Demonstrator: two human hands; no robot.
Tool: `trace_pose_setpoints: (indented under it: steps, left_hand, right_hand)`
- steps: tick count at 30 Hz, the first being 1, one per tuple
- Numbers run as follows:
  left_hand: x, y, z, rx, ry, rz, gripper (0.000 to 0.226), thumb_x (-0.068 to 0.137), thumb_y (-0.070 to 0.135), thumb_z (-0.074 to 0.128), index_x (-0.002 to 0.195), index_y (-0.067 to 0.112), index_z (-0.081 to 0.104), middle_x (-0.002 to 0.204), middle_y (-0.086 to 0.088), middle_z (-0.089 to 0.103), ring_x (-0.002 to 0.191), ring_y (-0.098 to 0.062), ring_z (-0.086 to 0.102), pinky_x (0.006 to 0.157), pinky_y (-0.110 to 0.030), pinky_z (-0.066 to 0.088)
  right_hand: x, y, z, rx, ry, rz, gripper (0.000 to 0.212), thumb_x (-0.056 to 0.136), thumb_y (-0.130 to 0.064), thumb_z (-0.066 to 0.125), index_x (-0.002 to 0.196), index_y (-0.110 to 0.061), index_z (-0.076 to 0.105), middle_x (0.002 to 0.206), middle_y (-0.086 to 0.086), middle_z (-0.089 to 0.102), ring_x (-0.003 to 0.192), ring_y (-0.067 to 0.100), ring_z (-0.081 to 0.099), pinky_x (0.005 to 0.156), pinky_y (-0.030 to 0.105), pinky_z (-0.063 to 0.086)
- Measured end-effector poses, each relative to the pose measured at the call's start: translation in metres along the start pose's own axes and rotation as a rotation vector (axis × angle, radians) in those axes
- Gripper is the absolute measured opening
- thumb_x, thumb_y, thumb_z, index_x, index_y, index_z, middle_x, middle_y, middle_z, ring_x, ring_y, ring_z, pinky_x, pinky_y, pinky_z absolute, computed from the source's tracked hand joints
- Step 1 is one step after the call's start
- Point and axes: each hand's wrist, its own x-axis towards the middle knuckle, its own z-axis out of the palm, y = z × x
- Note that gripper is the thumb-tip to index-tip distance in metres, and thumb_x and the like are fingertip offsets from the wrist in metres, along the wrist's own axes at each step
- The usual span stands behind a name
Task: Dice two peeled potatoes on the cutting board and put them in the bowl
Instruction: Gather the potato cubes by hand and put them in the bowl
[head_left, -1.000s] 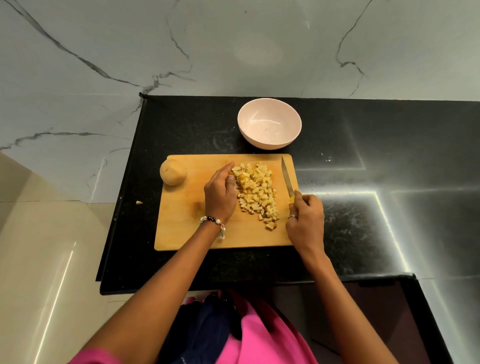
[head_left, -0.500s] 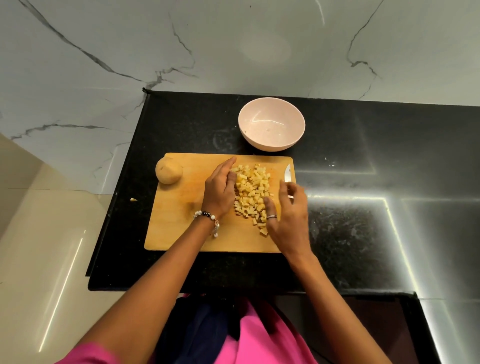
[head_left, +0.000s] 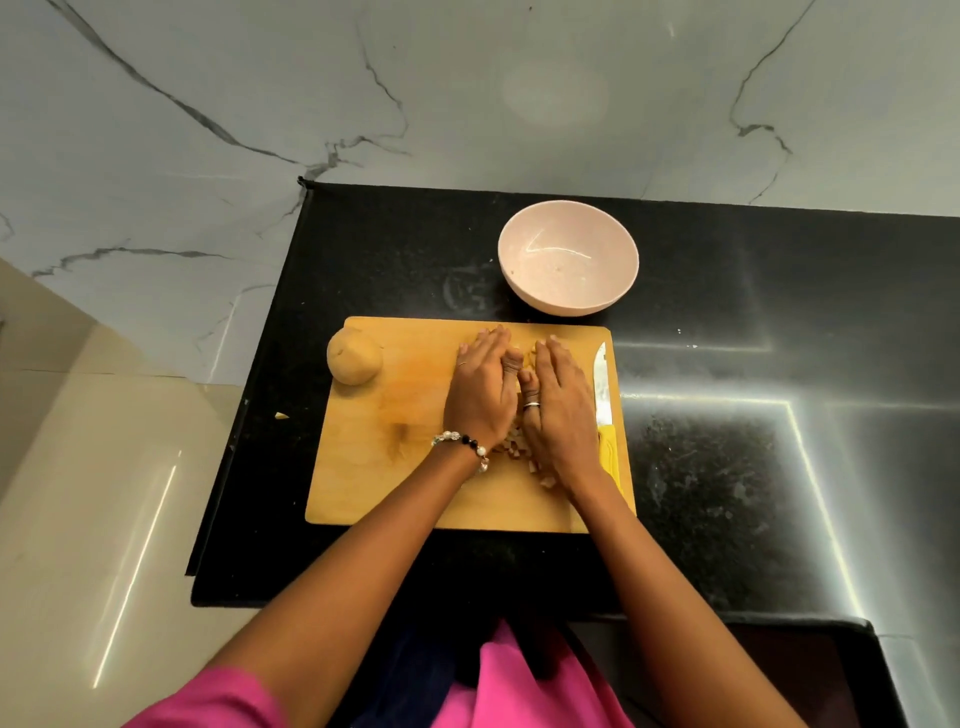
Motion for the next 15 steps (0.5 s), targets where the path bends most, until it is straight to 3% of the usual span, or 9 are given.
trace_pose_setpoints:
  steps: [4,9,15]
  left_hand:
    - [-0.005,0.007,0.007,-0.143,0.008,-0.031,0.049,0.098,0.029,0.029,0.125,0.000,0.057,0.130,-0.016,0.057,0.128,-0.026,0.048,0.112,-0.036,0.031]
    - [-0.017,0.025,0.011,-0.383,0.168,-0.164,0.047,0.096,0.026,0.031,0.118,0.001,0.063,0.122,-0.013,0.063,0.117,-0.023,0.057,0.102,-0.032,0.043]
    - [-0.024,0.032,0.013,-0.609,0.217,-0.288,0.048,0.092,0.028,0.031,0.121,0.007,0.064,0.124,-0.003,0.063,0.115,-0.007,0.056,0.097,-0.018,0.043]
  right_hand:
    - [-0.002,-0.006,0.000,0.231,0.015,0.065,0.056,0.097,-0.035,0.025,0.138,-0.003,0.045,0.144,0.013,0.044,0.135,0.025,0.037,0.114,0.039,0.027]
    - [-0.009,-0.018,0.002,0.522,0.231,0.147,0.041,0.098,-0.020,0.033,0.125,-0.002,0.058,0.128,0.013,0.059,0.120,0.024,0.053,0.104,0.035,0.041]
    - [-0.012,-0.024,0.004,0.782,0.302,0.313,0.047,0.097,-0.034,0.028,0.123,-0.012,0.061,0.124,0.000,0.063,0.116,0.008,0.056,0.098,0.021,0.043]
